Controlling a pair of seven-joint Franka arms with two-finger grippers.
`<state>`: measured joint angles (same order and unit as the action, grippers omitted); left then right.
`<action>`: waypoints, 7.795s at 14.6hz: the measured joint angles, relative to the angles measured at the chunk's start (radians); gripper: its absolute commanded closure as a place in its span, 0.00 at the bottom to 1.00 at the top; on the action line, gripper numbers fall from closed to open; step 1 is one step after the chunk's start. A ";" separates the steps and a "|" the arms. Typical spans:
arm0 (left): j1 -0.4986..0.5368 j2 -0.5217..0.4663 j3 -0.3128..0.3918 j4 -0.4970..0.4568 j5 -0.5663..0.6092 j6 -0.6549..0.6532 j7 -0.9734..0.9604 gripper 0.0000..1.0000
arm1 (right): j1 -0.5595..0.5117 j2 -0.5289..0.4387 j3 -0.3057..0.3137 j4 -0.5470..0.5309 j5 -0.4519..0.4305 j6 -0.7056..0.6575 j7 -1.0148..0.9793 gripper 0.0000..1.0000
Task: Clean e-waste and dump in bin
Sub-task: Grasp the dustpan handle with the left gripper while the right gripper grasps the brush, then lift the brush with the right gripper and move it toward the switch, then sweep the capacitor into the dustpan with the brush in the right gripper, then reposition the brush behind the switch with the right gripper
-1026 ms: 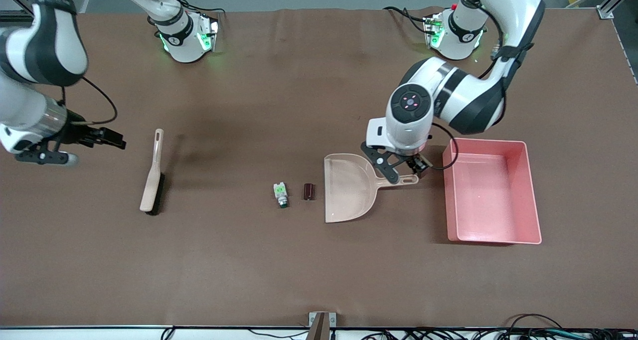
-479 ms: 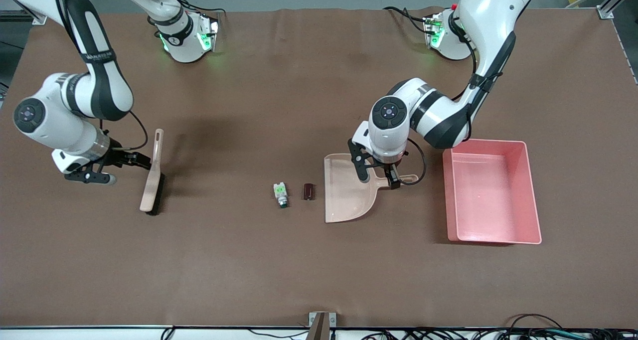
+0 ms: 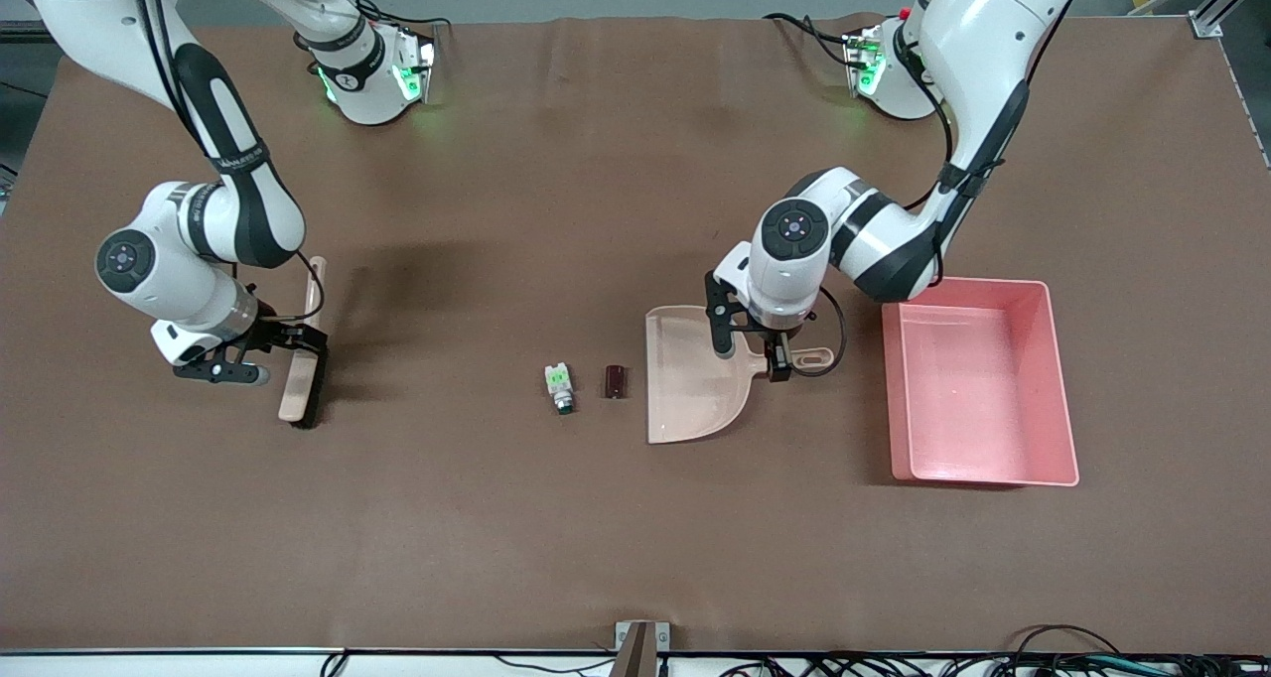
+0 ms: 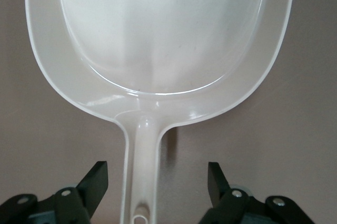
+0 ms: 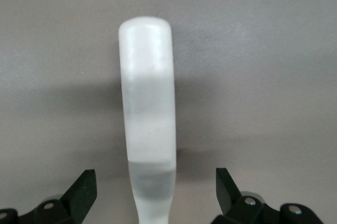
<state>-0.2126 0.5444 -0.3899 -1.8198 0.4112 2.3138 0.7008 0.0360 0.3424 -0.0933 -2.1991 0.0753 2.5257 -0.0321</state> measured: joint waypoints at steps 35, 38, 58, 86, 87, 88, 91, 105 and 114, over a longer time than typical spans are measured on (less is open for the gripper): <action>-0.023 0.094 0.000 0.103 0.114 -0.080 0.024 0.74 | 0.080 0.002 0.150 0.105 0.089 -0.052 0.124 1.00; -0.033 0.104 0.000 0.118 0.116 -0.088 0.024 0.78 | 0.184 0.007 0.161 0.142 0.102 -0.057 0.271 1.00; -0.099 0.142 0.001 0.168 0.149 -0.127 -0.054 0.76 | 0.454 0.258 0.158 0.400 0.102 -0.081 0.605 1.00; -0.144 0.193 0.004 0.251 0.149 -0.151 -0.104 0.82 | 0.602 0.366 0.156 0.581 0.101 -0.085 0.795 1.00; -0.144 0.193 0.004 0.251 0.149 -0.151 -0.104 0.82 | 0.607 0.373 0.156 0.589 0.101 -0.084 0.805 1.00; -0.144 0.193 0.004 0.251 0.149 -0.151 -0.104 0.82 | 0.610 0.377 0.156 0.596 0.101 -0.084 0.815 1.00; -0.145 0.194 0.004 0.251 0.149 -0.151 -0.104 0.82 | 0.616 0.378 0.155 0.611 0.101 -0.085 0.829 1.00; -0.150 0.198 0.004 0.258 0.149 -0.151 -0.110 0.83 | 0.522 0.376 0.135 0.652 0.098 -0.250 0.685 1.00; -0.151 0.200 0.004 0.261 0.149 -0.151 -0.110 0.83 | 0.497 0.399 0.135 0.653 0.002 -0.266 0.577 1.00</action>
<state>-0.3638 0.7448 -0.3854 -1.5593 0.5603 2.1631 0.5912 0.5332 0.7417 0.0414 -1.5462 0.0774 2.2601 0.5445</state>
